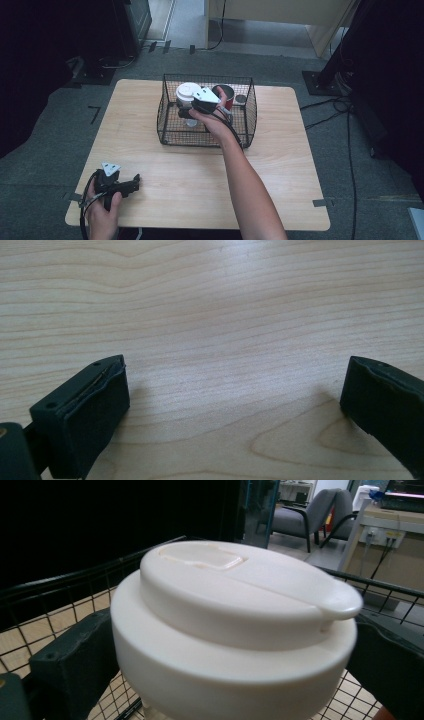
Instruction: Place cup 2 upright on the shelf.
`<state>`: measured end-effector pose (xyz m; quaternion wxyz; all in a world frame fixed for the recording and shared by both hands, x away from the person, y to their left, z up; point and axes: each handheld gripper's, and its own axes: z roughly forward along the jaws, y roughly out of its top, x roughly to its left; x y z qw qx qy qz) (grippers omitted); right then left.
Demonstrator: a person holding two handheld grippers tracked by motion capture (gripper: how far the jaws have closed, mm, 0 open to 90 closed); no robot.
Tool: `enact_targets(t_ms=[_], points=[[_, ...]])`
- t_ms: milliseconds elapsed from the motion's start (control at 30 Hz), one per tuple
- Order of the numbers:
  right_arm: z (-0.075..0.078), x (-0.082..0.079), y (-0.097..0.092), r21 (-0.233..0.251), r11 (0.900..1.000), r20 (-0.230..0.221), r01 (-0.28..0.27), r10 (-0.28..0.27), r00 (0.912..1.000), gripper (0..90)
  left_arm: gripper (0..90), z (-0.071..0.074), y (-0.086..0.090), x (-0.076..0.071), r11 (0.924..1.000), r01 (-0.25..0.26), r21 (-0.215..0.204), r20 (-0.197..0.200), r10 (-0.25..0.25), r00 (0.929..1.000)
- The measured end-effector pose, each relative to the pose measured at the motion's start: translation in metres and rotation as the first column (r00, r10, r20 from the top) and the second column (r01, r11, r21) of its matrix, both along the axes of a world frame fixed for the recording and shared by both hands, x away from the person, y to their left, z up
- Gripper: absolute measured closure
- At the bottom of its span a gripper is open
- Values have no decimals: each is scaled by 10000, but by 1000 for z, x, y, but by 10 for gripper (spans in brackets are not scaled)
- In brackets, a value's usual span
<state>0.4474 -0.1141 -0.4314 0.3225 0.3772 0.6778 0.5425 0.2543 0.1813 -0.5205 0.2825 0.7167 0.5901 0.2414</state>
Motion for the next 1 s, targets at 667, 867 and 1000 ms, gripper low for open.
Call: enact_targets(t_ms=[667, 867, 1000], points=[[34, -22, -20, 618, 9980, 755, -117, 70, 9971, 5, 0, 0, 0, 0, 10000, -10, -10, 16, 10, 10000], [38, -33, -30, 708, 9971, 1121, 294, -372, 9930, 6, 0, 0, 0, 0, 10000, 0, -4, 19, 0, 10000], [41, -41, -37, 739, 9959, 1245, 515, -605, 9904, 5, 0, 0, 0, 0, 10000, -15, -19, 16, 15, 10000]])
